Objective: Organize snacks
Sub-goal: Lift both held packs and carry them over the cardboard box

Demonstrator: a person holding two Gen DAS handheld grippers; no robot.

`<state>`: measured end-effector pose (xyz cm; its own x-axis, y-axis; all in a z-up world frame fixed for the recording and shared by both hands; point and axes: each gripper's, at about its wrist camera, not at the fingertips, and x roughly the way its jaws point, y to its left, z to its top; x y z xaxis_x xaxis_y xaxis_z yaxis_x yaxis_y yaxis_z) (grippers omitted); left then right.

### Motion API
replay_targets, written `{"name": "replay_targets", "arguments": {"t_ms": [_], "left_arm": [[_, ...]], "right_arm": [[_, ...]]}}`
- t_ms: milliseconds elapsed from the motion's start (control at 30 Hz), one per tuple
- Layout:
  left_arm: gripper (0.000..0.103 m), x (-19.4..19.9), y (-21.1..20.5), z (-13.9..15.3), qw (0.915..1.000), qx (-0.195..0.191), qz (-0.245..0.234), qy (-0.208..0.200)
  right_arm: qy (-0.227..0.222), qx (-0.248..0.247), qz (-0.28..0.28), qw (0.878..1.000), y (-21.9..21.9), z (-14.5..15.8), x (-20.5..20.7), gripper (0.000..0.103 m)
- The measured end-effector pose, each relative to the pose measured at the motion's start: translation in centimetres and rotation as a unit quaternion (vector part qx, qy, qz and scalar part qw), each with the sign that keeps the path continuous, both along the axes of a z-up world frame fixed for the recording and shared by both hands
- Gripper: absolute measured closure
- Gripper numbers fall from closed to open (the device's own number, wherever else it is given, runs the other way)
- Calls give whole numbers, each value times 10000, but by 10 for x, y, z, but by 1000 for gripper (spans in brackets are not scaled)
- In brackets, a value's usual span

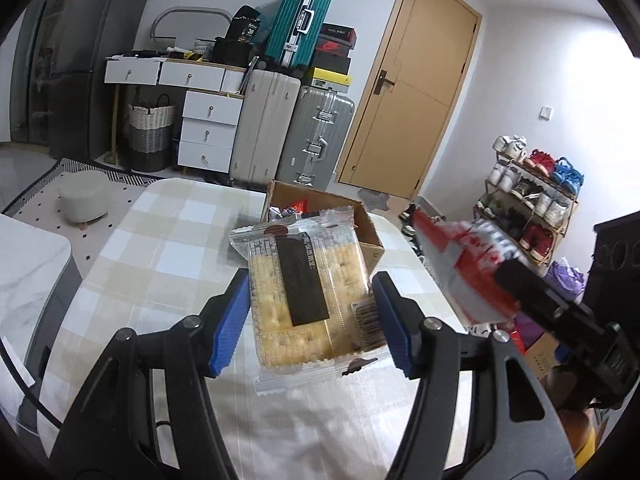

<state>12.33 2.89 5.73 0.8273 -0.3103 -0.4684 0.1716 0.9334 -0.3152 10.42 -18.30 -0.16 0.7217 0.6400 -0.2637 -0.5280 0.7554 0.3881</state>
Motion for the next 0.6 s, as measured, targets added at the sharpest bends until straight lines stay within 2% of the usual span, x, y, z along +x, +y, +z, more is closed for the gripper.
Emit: {"name": "replay_targets", "arguments": {"t_ms": [133, 300, 600], "left_arm": [[45, -18, 10, -1, 10000, -70, -21, -10], [45, -36, 17, -3, 10000, -69, -57, -30], [45, -39, 14, -10, 9999, -117, -57, -23]], "right_arm": [[147, 109, -9, 9998, 3, -11, -4, 31], [230, -14, -71, 9997, 12, -22, -8, 31], [146, -79, -211, 9996, 9, -18, -10, 31]]}}
